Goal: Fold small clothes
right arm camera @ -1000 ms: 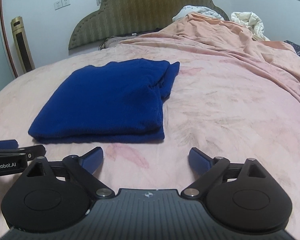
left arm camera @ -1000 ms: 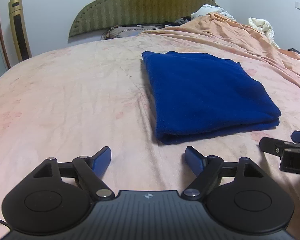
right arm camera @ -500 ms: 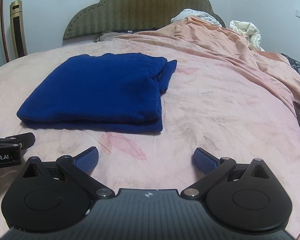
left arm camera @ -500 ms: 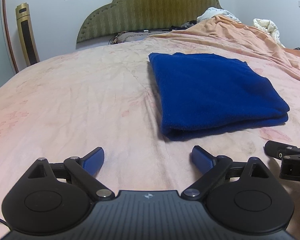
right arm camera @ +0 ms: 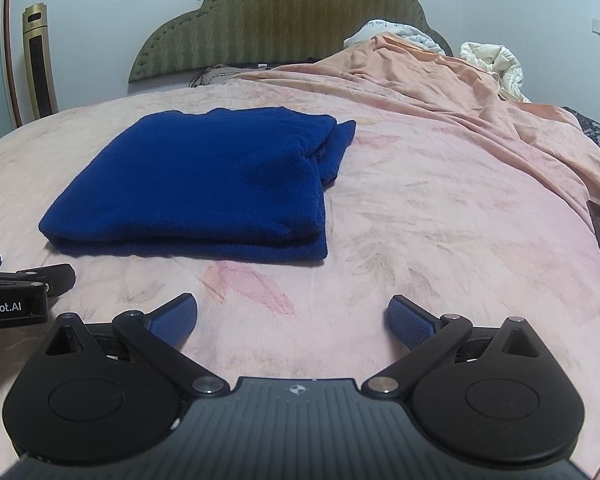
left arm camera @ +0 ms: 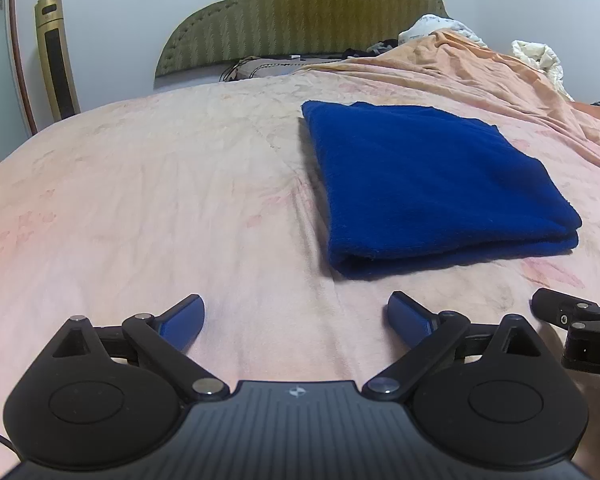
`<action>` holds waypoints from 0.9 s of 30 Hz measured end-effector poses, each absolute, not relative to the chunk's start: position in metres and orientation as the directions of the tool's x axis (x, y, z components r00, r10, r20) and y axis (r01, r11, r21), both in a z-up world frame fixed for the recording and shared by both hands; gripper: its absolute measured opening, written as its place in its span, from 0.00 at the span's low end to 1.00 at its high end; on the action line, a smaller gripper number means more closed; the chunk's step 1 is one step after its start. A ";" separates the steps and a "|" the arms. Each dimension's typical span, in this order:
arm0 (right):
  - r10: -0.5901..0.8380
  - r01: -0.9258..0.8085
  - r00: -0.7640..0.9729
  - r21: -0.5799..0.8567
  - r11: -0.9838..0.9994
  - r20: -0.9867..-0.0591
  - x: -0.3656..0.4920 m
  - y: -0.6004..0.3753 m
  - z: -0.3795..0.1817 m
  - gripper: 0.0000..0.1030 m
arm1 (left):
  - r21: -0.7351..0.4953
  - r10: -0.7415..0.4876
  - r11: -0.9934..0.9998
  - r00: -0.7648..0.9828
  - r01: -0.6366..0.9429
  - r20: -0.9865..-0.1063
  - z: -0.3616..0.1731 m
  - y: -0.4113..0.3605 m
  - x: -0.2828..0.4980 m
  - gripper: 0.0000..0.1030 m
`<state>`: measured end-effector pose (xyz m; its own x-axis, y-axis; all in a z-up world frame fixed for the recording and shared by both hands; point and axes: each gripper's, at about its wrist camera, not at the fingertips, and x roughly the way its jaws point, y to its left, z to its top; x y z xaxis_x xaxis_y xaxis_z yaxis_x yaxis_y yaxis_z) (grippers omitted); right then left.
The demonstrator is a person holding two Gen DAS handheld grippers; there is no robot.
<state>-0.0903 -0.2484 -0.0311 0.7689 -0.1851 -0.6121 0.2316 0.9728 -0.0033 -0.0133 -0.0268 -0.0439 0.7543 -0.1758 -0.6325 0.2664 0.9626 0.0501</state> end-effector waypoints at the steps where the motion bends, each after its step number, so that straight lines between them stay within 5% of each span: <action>1: -0.185 0.232 0.769 -0.003 0.973 -0.612 -0.090 -0.248 -0.031 1.00 | 0.048 -0.175 0.963 0.753 0.265 -0.634 -0.044 -0.027 -0.013 0.97; 27: -0.181 0.223 0.770 -0.008 0.975 -0.612 -0.092 -0.246 -0.031 1.00 | 0.039 -0.177 0.965 0.747 0.261 -0.641 -0.045 -0.025 -0.011 1.00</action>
